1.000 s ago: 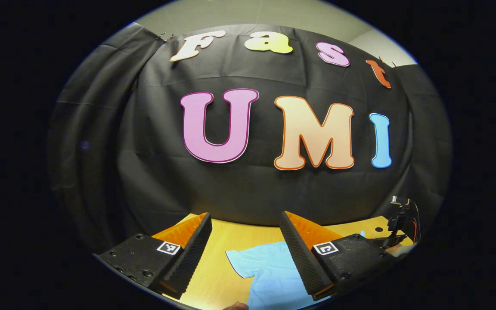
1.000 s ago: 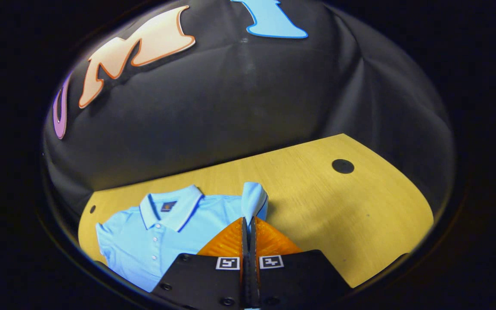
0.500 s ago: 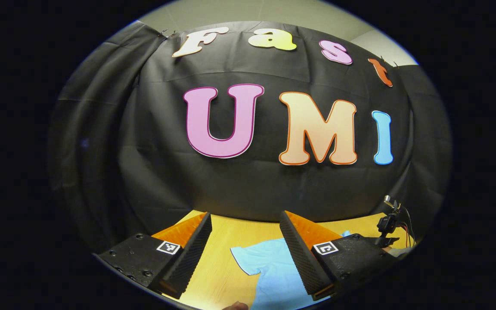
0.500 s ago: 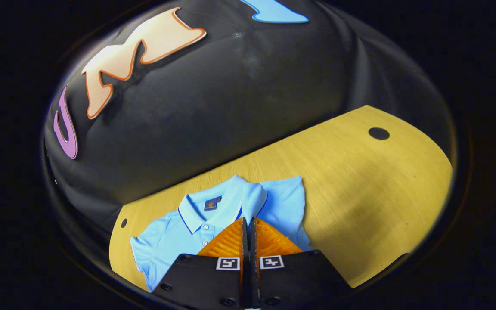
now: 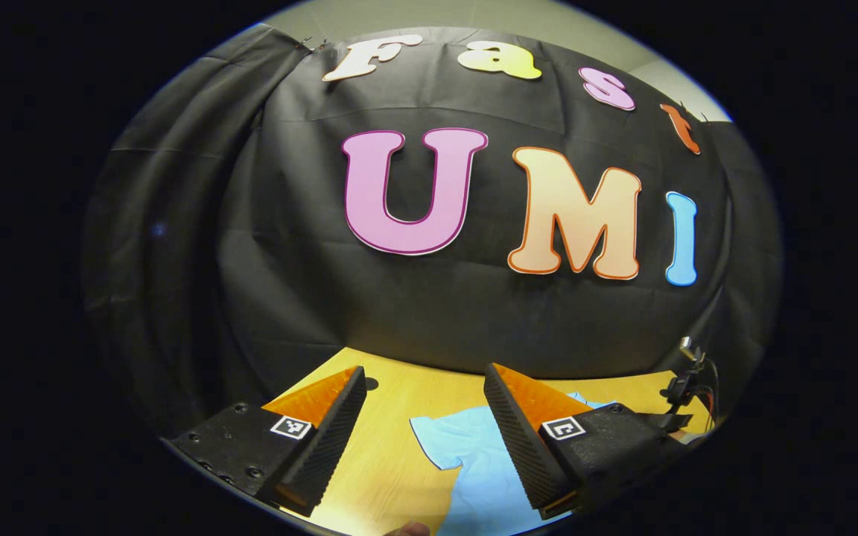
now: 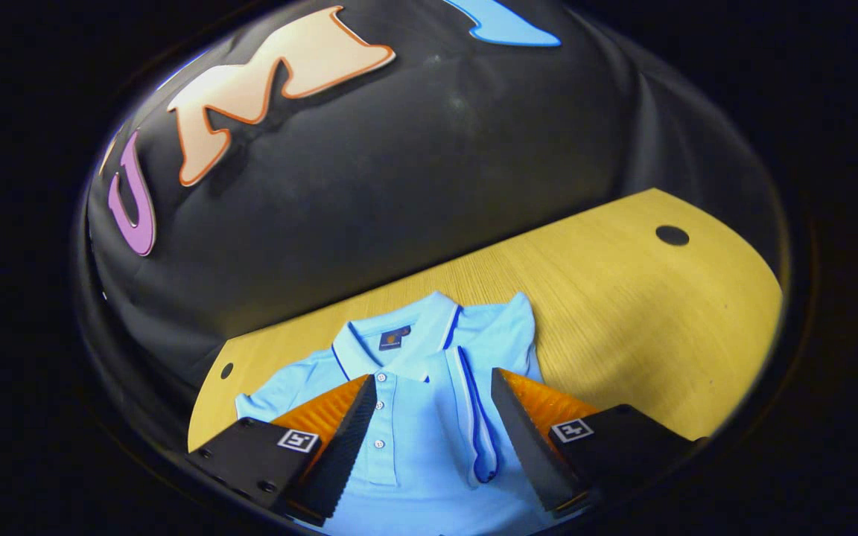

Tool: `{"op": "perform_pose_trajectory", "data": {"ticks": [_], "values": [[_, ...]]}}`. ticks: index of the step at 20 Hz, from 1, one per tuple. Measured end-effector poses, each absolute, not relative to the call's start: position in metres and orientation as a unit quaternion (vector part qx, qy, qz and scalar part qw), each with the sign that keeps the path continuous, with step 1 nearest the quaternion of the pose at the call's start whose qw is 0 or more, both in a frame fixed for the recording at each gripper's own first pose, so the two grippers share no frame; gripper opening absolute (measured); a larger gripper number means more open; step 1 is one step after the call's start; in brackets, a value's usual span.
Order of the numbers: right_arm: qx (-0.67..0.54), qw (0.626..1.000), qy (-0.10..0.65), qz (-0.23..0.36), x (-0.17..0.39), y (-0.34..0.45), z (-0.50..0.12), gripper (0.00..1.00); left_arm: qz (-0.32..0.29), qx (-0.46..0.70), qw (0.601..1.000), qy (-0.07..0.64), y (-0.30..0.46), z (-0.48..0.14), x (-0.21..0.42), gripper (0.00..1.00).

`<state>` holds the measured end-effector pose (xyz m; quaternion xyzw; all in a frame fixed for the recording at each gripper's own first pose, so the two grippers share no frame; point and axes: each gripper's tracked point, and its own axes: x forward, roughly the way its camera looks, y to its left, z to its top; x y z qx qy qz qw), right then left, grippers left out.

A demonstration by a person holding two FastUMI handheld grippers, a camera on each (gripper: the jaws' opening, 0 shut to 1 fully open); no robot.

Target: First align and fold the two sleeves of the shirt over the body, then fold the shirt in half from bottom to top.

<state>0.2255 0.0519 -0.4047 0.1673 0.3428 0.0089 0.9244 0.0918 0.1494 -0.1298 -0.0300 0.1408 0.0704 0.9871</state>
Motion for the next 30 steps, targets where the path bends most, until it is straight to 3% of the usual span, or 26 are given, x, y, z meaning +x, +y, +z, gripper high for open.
{"op": "perform_pose_trajectory", "data": {"ticks": [6, 12, 22, 30], "values": [[0.103, 0.957, 0.269, 0.026, 0.208, 0.031, -0.328, 0.97, 0.066, -0.034, 0.986, 0.147, 0.138, -0.144, 0.109, 0.95], [0.095, 0.967, 0.236, 0.026, 0.167, 0.001, -0.274, 0.97, 0.065, -0.052, 0.980, 0.179, 0.126, -0.190, 0.142, 0.95], [0.076, 0.964, 0.254, -0.024, 0.109, -0.057, -0.272, 0.97, 0.071, -0.038, 0.963, 0.256, 0.129, -0.293, 0.189, 0.95], [0.048, 0.961, 0.271, -0.027, 0.092, -0.059, -0.279, 0.97, 0.099, -0.042, 0.942, 0.317, 0.146, -0.377, 0.205, 0.96]]}}
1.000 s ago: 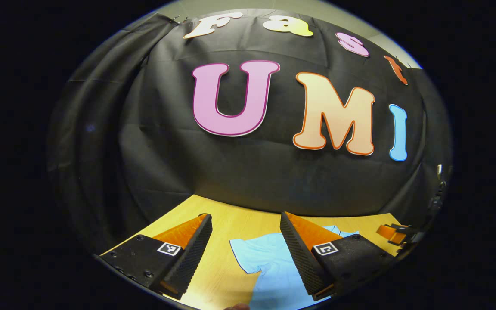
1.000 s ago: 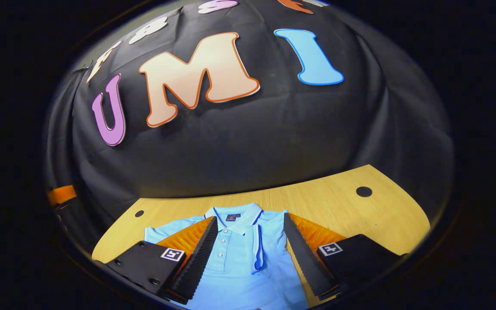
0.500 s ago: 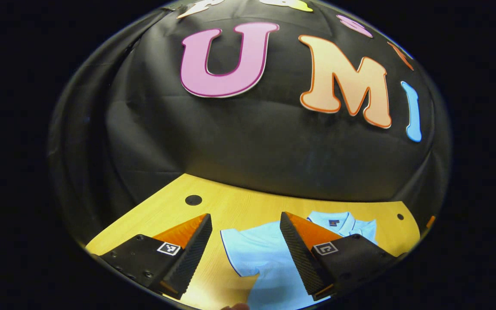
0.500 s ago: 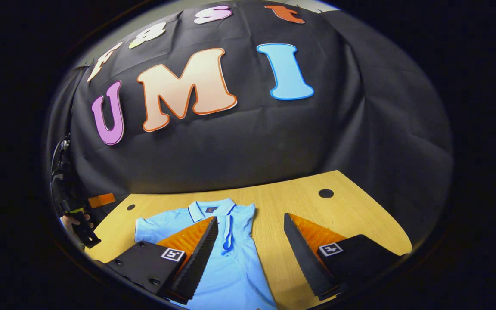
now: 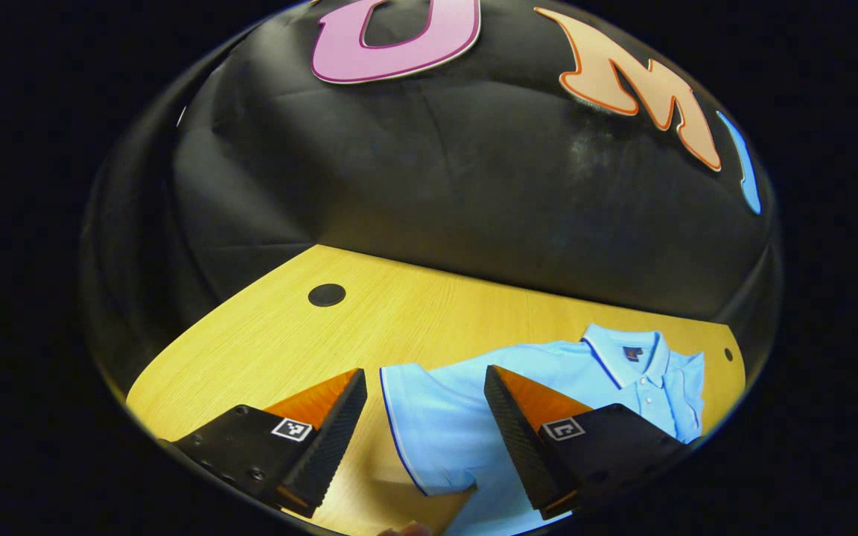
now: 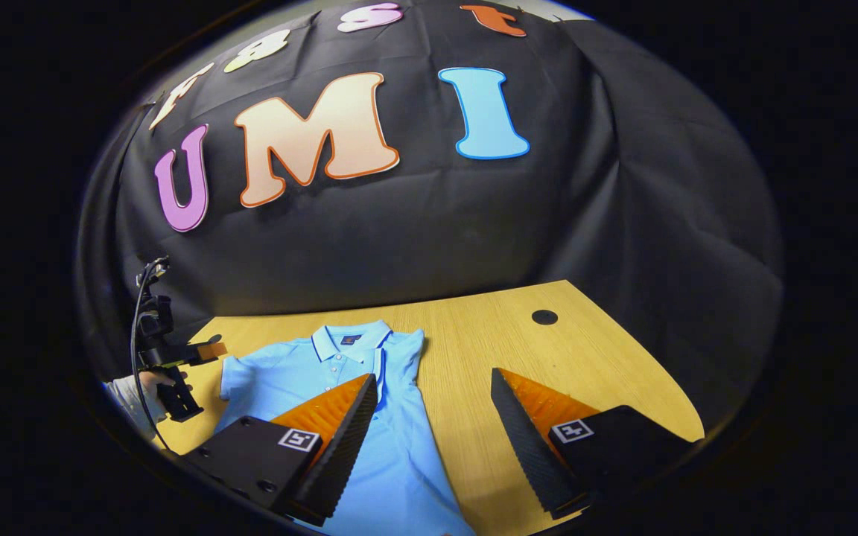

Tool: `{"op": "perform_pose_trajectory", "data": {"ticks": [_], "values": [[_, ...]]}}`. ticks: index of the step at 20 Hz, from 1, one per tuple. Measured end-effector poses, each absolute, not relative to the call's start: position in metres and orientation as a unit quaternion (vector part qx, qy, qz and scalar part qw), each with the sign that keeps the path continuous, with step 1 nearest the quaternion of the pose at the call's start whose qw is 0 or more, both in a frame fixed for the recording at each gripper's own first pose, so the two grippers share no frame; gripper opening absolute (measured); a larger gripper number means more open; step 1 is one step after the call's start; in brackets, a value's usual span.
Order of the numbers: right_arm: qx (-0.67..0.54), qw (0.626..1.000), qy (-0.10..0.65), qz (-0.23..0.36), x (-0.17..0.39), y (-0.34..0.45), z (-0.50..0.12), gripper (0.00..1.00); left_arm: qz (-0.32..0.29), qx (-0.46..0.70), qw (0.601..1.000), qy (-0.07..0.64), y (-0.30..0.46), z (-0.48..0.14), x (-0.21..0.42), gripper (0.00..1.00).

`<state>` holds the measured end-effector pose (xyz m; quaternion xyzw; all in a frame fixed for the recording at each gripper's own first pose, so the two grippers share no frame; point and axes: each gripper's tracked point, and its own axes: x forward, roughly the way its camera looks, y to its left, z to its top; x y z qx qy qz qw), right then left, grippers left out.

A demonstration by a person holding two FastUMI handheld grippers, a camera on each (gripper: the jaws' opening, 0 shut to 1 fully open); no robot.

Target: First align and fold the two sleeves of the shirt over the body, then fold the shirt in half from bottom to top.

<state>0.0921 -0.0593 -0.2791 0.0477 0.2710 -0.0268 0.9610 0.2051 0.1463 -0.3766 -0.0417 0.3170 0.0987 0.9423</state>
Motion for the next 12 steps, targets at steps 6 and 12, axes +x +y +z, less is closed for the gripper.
{"op": "perform_pose_trajectory", "data": {"ticks": [6, 12], "values": [[0.044, 0.960, 0.273, -0.036, 0.090, -0.067, -0.279, 0.97, 0.096, -0.054, 0.930, 0.350, 0.149, -0.399, 0.201, 0.96], [0.045, 0.961, 0.270, -0.038, 0.087, -0.071, -0.276, 0.97, 0.101, -0.050, 0.920, 0.375, 0.149, -0.414, 0.195, 0.96]]}}
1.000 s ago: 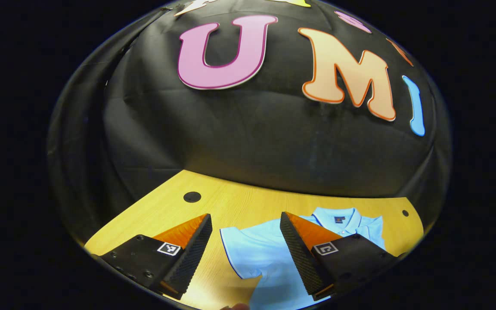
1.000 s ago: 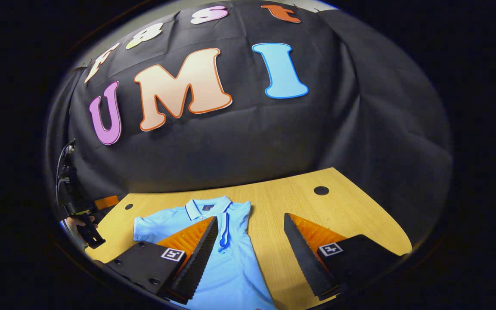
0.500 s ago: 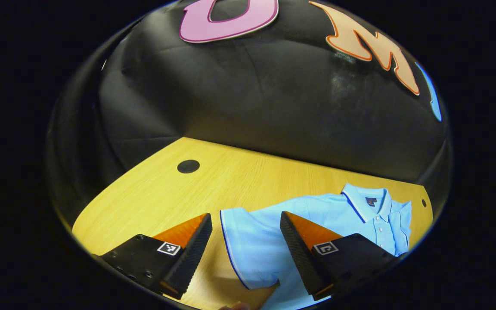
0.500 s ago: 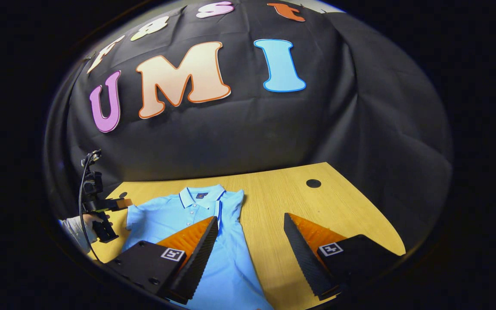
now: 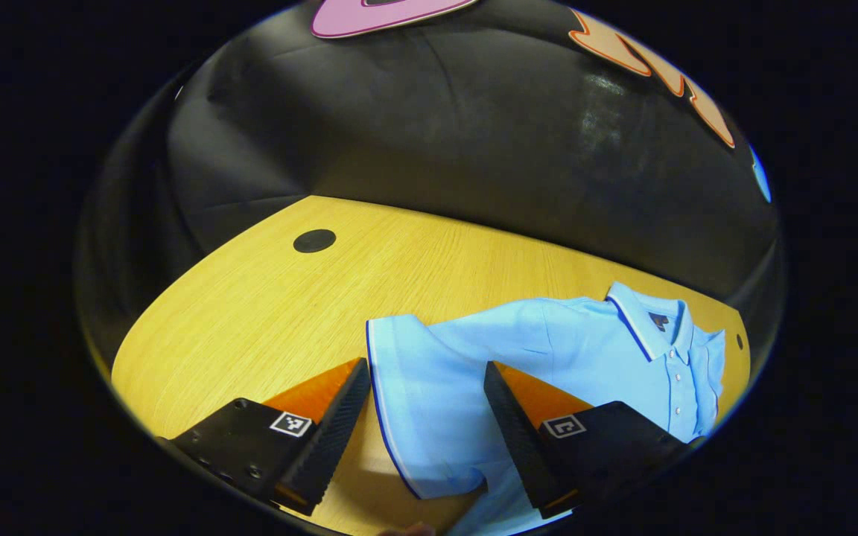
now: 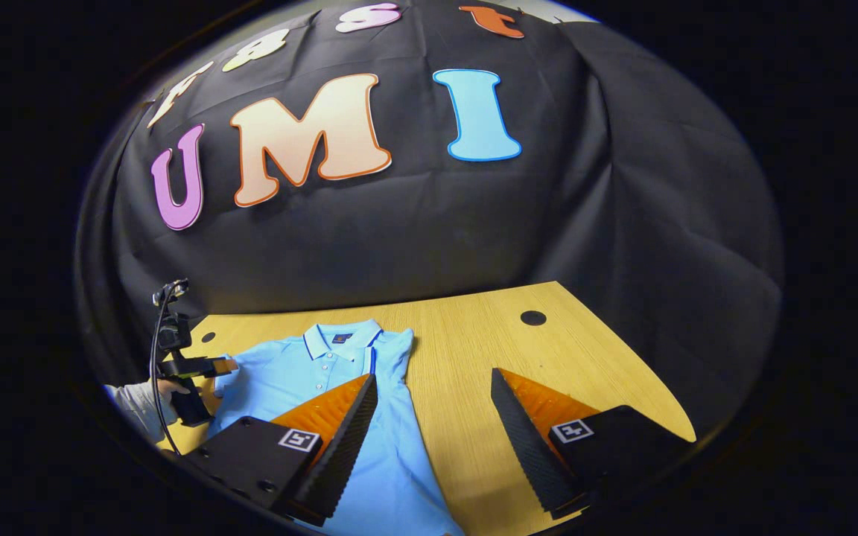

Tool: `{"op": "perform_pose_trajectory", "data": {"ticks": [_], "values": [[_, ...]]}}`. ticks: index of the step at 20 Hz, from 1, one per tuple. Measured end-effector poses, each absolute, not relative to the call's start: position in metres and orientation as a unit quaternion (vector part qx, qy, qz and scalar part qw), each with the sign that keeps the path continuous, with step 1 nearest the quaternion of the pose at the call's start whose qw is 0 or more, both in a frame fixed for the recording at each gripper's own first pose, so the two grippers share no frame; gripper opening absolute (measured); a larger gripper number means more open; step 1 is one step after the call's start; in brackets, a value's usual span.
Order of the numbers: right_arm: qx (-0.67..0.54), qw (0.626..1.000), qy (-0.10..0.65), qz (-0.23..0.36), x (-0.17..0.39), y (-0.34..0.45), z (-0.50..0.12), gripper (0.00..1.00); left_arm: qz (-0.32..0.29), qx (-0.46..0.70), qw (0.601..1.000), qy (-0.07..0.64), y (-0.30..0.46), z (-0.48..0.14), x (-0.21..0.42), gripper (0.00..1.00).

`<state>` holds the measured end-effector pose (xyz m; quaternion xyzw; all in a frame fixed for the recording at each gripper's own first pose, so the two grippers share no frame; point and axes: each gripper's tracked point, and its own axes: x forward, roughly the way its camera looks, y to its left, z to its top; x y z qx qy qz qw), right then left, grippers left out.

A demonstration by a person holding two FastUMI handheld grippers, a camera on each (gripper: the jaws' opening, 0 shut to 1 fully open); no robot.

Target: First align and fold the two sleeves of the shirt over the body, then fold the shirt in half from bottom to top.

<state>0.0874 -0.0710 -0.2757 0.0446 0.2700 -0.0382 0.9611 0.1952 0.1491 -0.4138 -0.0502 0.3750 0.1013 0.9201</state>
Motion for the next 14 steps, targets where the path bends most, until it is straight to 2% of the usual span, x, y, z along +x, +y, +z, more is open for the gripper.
{"op": "perform_pose_trajectory", "data": {"ticks": [4, 5, 7, 9, 10, 11, 14], "values": [[0.046, 0.961, 0.270, -0.038, 0.086, -0.072, -0.275, 0.97, 0.095, -0.020, 0.924, 0.369, 0.152, -0.411, 0.195, 0.93], [0.047, 0.961, 0.269, -0.037, 0.086, -0.072, -0.275, 0.97, 0.087, -0.024, 0.923, 0.373, 0.151, -0.407, 0.194, 0.83], [0.046, 0.961, 0.268, -0.038, 0.085, -0.074, -0.275, 0.97, 0.073, -0.035, 0.925, 0.370, 0.148, -0.402, 0.197, 0.52], [0.048, 0.961, 0.269, -0.040, 0.083, -0.076, -0.275, 0.97, 0.064, -0.048, 0.927, 0.365, 0.135, -0.406, 0.201, 0.13], [0.048, 0.961, 0.268, -0.041, 0.082, -0.078, -0.274, 0.97, 0.065, -0.048, 0.928, 0.364, 0.132, -0.409, 0.203, 0.04], [0.049, 0.961, 0.268, -0.041, 0.081, -0.079, -0.274, 0.97, 0.067, -0.044, 0.929, 0.362, 0.131, -0.409, 0.204, 0.00], [0.047, 0.963, 0.262, -0.044, 0.075, -0.087, -0.266, 0.97, 0.066, -0.037, 0.925, 0.372, 0.124, -0.400, 0.203, 0.00]]}}
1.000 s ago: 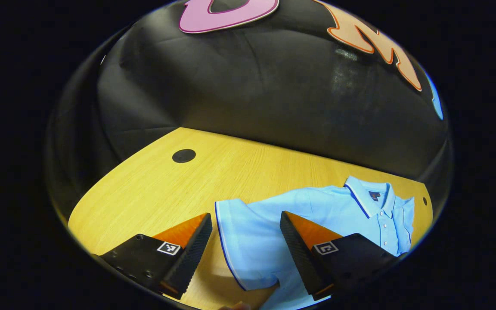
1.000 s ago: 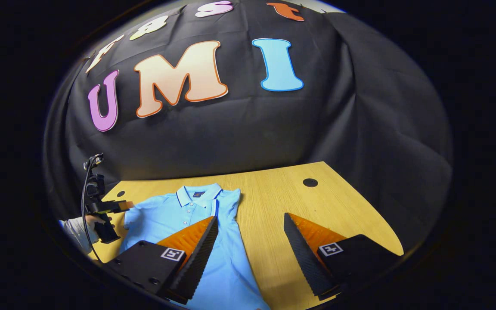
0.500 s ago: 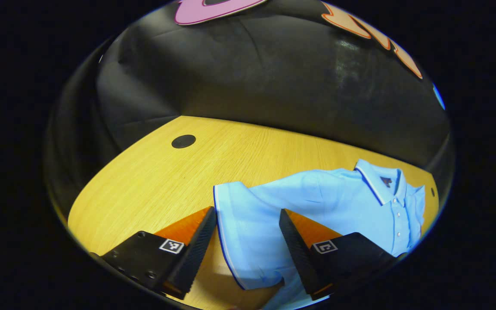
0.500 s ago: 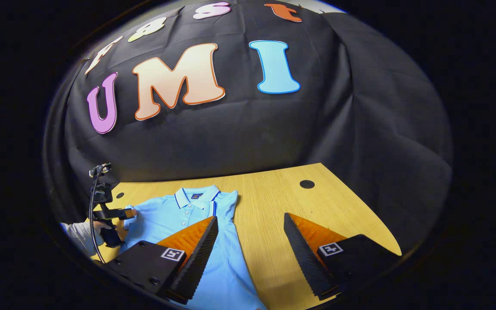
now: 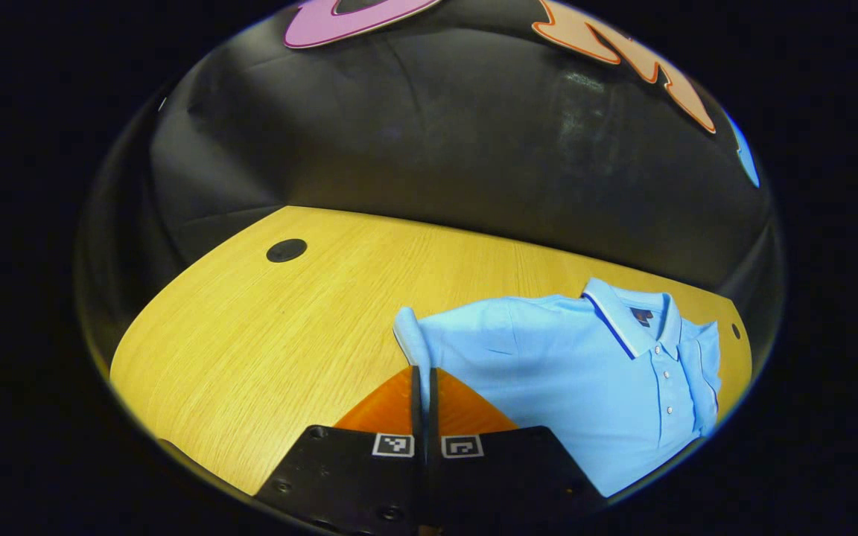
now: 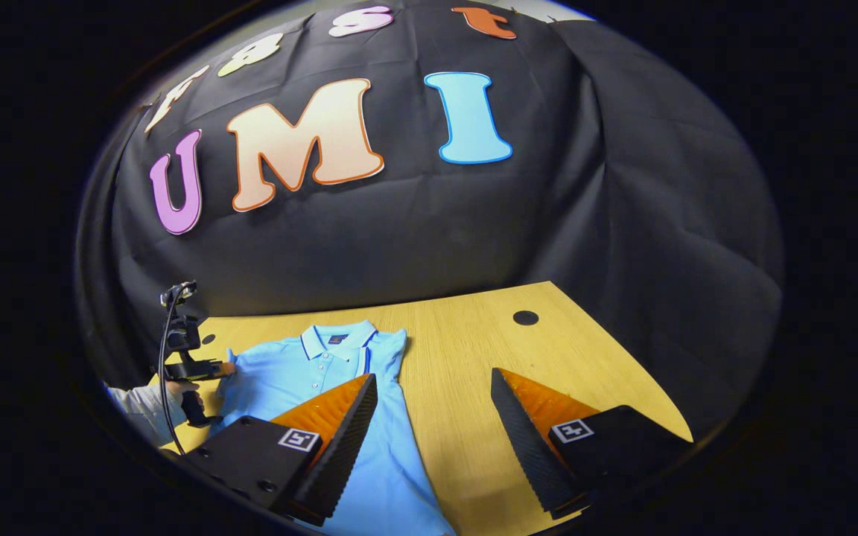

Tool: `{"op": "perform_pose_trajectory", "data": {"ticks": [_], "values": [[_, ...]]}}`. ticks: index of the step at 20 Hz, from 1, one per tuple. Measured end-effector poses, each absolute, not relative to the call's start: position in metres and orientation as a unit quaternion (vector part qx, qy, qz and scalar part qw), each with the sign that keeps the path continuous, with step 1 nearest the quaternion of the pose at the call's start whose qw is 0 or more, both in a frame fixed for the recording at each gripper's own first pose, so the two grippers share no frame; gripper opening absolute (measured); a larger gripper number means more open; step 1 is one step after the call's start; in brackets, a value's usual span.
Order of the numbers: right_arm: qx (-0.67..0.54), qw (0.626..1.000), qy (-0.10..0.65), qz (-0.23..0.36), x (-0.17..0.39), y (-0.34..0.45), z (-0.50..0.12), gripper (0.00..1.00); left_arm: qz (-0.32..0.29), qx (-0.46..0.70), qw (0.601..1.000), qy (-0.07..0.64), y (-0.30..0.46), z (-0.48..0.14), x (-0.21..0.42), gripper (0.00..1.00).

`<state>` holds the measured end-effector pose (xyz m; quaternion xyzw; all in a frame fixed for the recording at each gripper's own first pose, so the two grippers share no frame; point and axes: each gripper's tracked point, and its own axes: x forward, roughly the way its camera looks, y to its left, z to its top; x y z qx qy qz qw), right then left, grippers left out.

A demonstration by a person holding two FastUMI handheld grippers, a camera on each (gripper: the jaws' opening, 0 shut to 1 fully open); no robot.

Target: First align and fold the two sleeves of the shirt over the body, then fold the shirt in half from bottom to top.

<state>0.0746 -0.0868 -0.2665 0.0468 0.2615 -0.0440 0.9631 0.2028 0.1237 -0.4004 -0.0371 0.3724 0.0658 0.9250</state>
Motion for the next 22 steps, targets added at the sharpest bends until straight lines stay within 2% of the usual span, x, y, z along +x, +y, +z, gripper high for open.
{"op": "perform_pose_trajectory", "data": {"ticks": [3, 4, 5, 8, 9, 10, 18, 22], "values": [[0.050, 0.965, 0.253, -0.051, 0.069, -0.098, -0.258, 0.97, 0.053, -0.035, 0.932, 0.356, 0.102, -0.381, 0.209, 0.00], [0.052, 0.965, 0.251, -0.054, 0.065, -0.102, -0.255, 0.91, 0.045, -0.034, 0.935, 0.351, 0.092, -0.375, 0.211, 0.00], [0.054, 0.965, 0.249, -0.057, 0.063, -0.105, -0.253, 0.97, 0.036, -0.032, 0.936, 0.348, 0.081, -0.369, 0.214, 0.00], [0.062, 0.965, 0.248, -0.063, 0.054, -0.114, -0.251, 0.97, 0.003, -0.034, 0.941, 0.338, 0.045, -0.355, 0.218, 0.00], [0.062, 0.965, 0.248, -0.065, 0.050, -0.117, -0.250, 0.91, -0.007, -0.033, 0.941, 0.338, 0.033, -0.353, 0.219, 0.00], [0.062, 0.965, 0.247, -0.067, 0.048, -0.119, -0.250, 0.97, -0.016, -0.032, 0.940, 0.339, 0.021, -0.352, 0.218, 0.00], [0.089, 0.959, 0.255, -0.088, 0.028, -0.136, -0.261, 0.97, -0.064, -0.028, 0.927, 0.369, -0.055, -0.374, 0.208, 0.00], [0.101, 0.957, 0.252, -0.100, 0.028, -0.139, -0.263, 0.97, -0.064, -0.009, 0.920, 0.386, -0.065, -0.390, 0.205, 0.00]]}}
